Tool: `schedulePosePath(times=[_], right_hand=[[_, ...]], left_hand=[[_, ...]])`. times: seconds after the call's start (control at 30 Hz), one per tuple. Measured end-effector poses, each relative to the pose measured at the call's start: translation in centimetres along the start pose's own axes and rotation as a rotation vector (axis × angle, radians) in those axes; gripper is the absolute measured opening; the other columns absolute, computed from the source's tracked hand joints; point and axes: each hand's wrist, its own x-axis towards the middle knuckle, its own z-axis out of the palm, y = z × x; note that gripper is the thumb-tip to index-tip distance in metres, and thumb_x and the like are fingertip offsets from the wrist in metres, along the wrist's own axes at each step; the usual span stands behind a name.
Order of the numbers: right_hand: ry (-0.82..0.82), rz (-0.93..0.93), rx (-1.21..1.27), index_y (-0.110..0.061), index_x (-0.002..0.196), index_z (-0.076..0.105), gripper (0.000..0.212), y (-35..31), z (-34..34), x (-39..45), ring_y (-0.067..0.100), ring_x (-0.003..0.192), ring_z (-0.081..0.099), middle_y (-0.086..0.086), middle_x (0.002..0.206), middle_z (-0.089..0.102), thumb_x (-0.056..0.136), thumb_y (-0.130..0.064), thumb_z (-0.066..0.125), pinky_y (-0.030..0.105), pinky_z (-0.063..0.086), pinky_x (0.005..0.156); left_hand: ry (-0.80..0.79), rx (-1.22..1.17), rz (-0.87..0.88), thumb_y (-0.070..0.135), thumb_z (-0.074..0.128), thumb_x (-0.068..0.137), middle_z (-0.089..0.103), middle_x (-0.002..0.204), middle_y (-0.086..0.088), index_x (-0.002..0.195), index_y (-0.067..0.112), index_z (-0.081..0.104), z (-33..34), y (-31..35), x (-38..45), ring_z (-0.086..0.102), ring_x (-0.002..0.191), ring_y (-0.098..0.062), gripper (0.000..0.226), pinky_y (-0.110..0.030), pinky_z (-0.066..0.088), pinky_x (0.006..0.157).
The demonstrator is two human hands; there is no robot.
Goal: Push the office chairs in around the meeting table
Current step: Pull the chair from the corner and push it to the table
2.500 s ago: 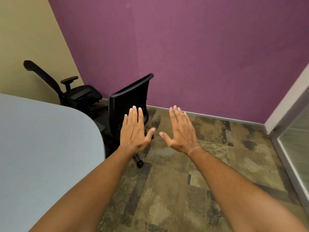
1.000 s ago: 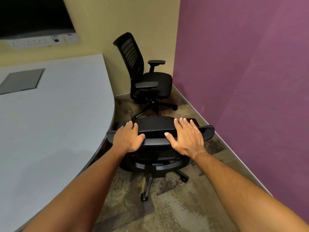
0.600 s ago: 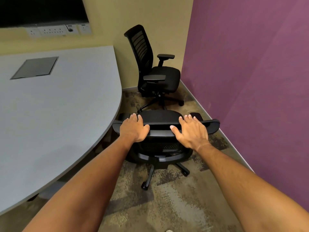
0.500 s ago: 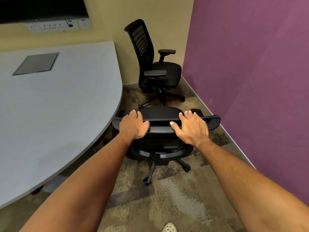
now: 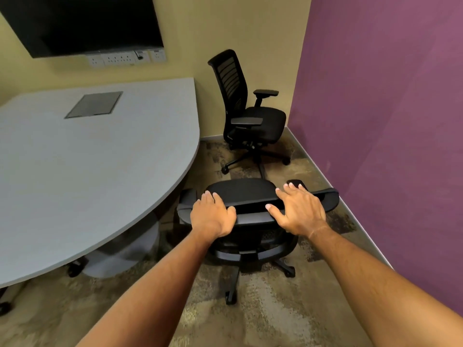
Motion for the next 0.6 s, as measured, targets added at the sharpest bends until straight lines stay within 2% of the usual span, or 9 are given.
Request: schedulePosePath(times=[0.13, 0.33, 0.6], right_hand=[[-0.017, -0.072, 0.000, -0.008, 0.137, 0.053, 0.088, 2.4, 0.1, 0.1, 0.029, 0.136, 0.042, 0.015, 0.139, 0.053, 0.085, -0.069, 0.018, 0.044, 0.024, 0.118], [-0.032, -0.218, 0.033, -0.007, 0.136, 0.053, 0.084, 5.5, 0.1, 1.6, 0.029, 0.135, 0.043, 0.016, 0.139, 0.054, 0.086, -0.067, 0.024, 0.044, 0.025, 0.118], [-0.008, -0.376, 0.084, -0.005, 0.135, 0.054, 0.084, 7.2, 0.3, 3.5, 0.030, 0.135, 0.043, 0.018, 0.139, 0.054, 0.085, -0.067, 0.025, 0.042, 0.022, 0.118]], left_hand=[[0.005, -0.029, -0.072, 0.048, 0.025, 0.094, 0.040, 0.143, -0.023, 0.138, -0.001, 0.038, 1.0, 2.3, -1.4, 0.037, 0.132, -0.035, 0.067, -0.045, 0.031, 0.111], [0.068, -0.069, -0.215, 0.045, 0.024, 0.090, 0.046, 0.135, -0.023, 0.130, -0.002, 0.044, 1.6, 5.6, -2.8, 0.042, 0.126, -0.034, 0.065, -0.045, 0.034, 0.108], [0.048, -0.112, -0.401, 0.044, 0.023, 0.091, 0.039, 0.144, -0.025, 0.138, -0.002, 0.038, 1.7, 8.4, -4.2, 0.037, 0.134, -0.035, 0.068, -0.045, 0.030, 0.113]])
